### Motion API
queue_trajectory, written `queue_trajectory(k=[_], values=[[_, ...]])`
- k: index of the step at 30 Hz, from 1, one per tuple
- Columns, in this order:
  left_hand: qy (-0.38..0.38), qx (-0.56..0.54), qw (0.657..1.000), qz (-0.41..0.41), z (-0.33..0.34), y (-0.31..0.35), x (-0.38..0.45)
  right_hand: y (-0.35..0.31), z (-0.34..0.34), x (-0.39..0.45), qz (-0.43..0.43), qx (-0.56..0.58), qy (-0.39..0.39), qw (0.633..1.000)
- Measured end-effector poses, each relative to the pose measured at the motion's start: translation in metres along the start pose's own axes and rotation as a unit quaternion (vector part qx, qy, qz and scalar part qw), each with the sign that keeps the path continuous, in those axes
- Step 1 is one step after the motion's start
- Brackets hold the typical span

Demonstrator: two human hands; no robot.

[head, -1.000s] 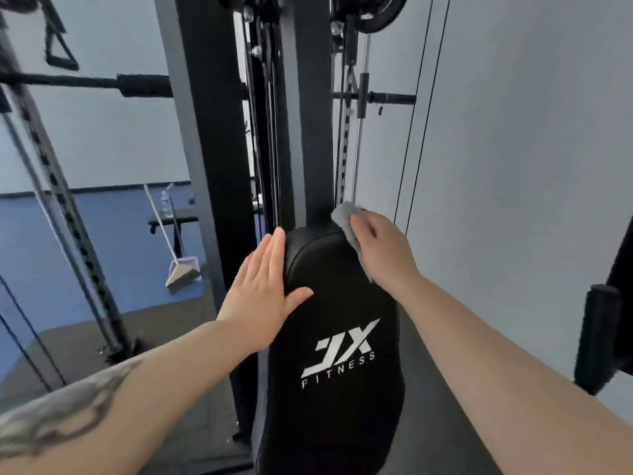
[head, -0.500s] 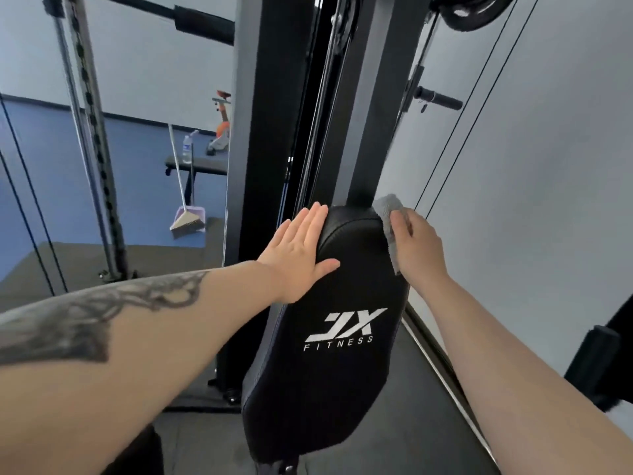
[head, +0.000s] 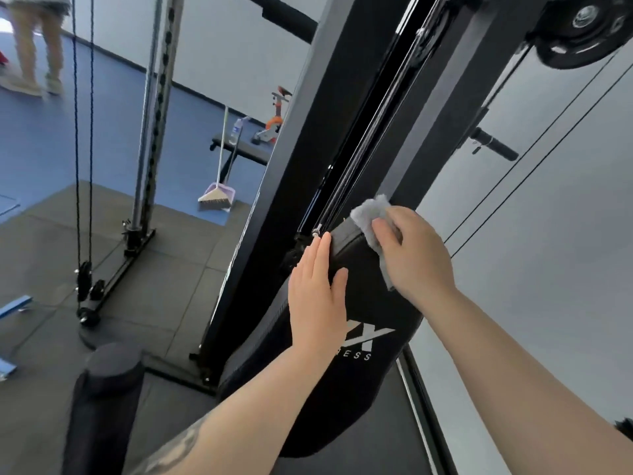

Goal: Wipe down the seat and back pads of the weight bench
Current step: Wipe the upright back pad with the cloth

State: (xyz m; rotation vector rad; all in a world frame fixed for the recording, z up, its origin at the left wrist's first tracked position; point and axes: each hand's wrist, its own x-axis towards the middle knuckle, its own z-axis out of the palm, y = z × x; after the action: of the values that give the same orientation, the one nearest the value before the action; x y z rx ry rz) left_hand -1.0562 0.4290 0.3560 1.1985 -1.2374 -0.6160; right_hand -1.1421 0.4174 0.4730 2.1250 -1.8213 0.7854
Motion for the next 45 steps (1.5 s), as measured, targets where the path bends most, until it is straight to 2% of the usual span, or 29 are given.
queue_trajectory(k=[2,5,8,12,15,17,18,22,25,28,31,33,36,39,41,43,45], values=[[0.028,-0.019,0.999,-0.033,0.001,-0.016,-0.010,-0.013,0.016,-0.001,-0.057,-0.038,0.037,0.997],[0.024,-0.040,0.998,-0.052,0.000,-0.045,-0.021,-0.012,0.030,-0.006,-0.148,-0.156,0.061,0.975],[0.029,-0.057,0.994,-0.090,-0.003,-0.071,-0.031,-0.015,0.046,-0.012,-0.264,-0.279,0.017,0.923],[-0.014,-0.059,0.991,-0.120,-0.011,-0.092,-0.045,-0.014,0.048,-0.006,-0.334,-0.293,-0.030,0.896],[-0.054,-0.066,0.987,-0.139,-0.020,-0.101,-0.051,-0.015,0.048,-0.007,-0.305,-0.272,-0.002,0.912],[-0.065,-0.068,0.984,-0.152,-0.023,-0.108,-0.055,-0.027,0.063,-0.021,-0.260,-0.268,0.035,0.927],[-0.065,-0.066,0.983,-0.156,-0.024,-0.112,-0.059,-0.031,0.075,-0.032,-0.254,-0.273,0.029,0.927],[-0.053,-0.046,0.983,-0.167,-0.025,-0.134,-0.075,-0.028,0.122,-0.068,-0.335,-0.310,-0.056,0.888],[-0.041,-0.045,0.978,-0.199,-0.029,-0.143,-0.084,-0.022,0.112,-0.059,-0.368,-0.312,-0.069,0.873],[-0.035,-0.038,0.978,-0.204,-0.032,-0.152,-0.093,-0.019,0.093,-0.048,-0.331,-0.308,-0.007,0.892],[-0.036,-0.025,0.980,-0.193,-0.031,-0.163,-0.098,-0.032,0.115,-0.069,-0.269,-0.285,0.033,0.919],[-0.027,-0.030,0.977,-0.208,-0.032,-0.177,-0.101,-0.036,0.149,-0.093,-0.288,-0.301,-0.003,0.909],[-0.043,-0.017,0.979,-0.198,-0.037,-0.197,-0.110,-0.030,0.188,-0.120,-0.349,-0.344,-0.080,0.868],[-0.042,-0.036,0.977,-0.208,-0.038,-0.209,-0.119,-0.014,0.191,-0.112,-0.413,-0.290,-0.053,0.862],[-0.033,-0.052,0.977,-0.205,-0.036,-0.218,-0.125,-0.009,0.190,-0.108,-0.408,-0.262,-0.001,0.875],[-0.023,-0.063,0.975,-0.211,-0.033,-0.232,-0.132,-0.017,0.202,-0.122,-0.342,-0.240,0.032,0.908],[-0.026,-0.073,0.972,-0.222,-0.031,-0.245,-0.139,-0.025,0.230,-0.148,-0.315,-0.235,-0.005,0.919]])
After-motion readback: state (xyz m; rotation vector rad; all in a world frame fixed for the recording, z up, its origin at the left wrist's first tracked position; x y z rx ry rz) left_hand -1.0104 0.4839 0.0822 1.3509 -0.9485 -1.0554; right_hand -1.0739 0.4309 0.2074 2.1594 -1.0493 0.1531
